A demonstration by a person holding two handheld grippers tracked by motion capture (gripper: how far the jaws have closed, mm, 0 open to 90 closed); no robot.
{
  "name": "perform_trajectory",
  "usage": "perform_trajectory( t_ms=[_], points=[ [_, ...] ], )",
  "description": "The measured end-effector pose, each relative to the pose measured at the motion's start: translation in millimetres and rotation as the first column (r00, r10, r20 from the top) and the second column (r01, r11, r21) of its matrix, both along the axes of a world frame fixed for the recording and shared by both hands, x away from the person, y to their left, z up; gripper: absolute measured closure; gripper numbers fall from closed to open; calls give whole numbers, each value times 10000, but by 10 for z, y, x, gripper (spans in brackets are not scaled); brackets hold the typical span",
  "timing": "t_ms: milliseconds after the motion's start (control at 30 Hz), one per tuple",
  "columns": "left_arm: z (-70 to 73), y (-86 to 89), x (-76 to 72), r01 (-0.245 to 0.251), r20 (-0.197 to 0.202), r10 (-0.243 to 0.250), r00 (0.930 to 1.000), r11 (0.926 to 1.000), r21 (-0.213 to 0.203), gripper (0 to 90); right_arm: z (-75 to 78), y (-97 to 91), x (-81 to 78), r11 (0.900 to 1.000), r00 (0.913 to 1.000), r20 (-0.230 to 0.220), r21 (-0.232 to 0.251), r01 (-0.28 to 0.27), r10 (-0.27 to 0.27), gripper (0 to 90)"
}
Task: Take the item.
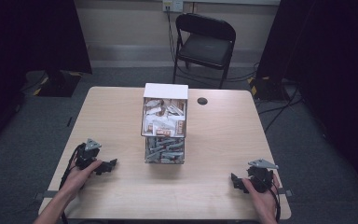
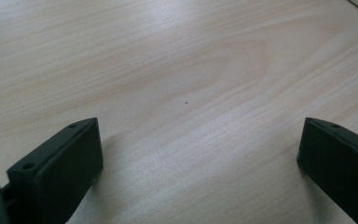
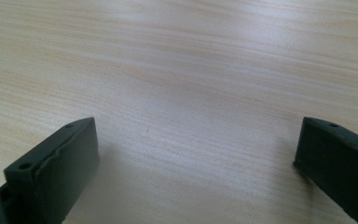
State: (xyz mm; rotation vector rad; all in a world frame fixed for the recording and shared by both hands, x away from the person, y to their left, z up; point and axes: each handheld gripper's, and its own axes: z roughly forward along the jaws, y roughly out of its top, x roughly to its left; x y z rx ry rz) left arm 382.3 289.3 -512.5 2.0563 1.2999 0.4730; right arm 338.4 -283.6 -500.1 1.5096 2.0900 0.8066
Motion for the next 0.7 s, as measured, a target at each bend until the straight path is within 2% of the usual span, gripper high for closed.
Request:
perform_trajectory(
  t_ms=[300, 367, 433, 533, 700],
  points=[
    [2, 1, 0, 7, -16, -7, 10000, 10000, 0, 0, 4, 6, -5, 9999, 10000, -3, 72, 87, -87, 4],
    [1, 0, 0, 1, -13, -1, 10000, 10000, -7, 0, 19, 5, -7, 9999, 10000, -5, 104, 74, -74, 49],
    [1, 0, 0, 1, -10, -1, 10000, 10000, -4, 0, 39, 8, -15, 9998, 9999, 86, 152, 86, -87, 151],
    [1, 0, 0, -2, -9, 2, 10000, 10000, -7, 0, 65, 8, -14, 9992, 10000, -47, 409, -47, 49, 140],
    [1, 0, 0, 0, -8, 0, 10000, 10000, -4, 0, 93, 43, -23, 9988, 9999, 101, 494, -77, 72, 154]
  ],
)
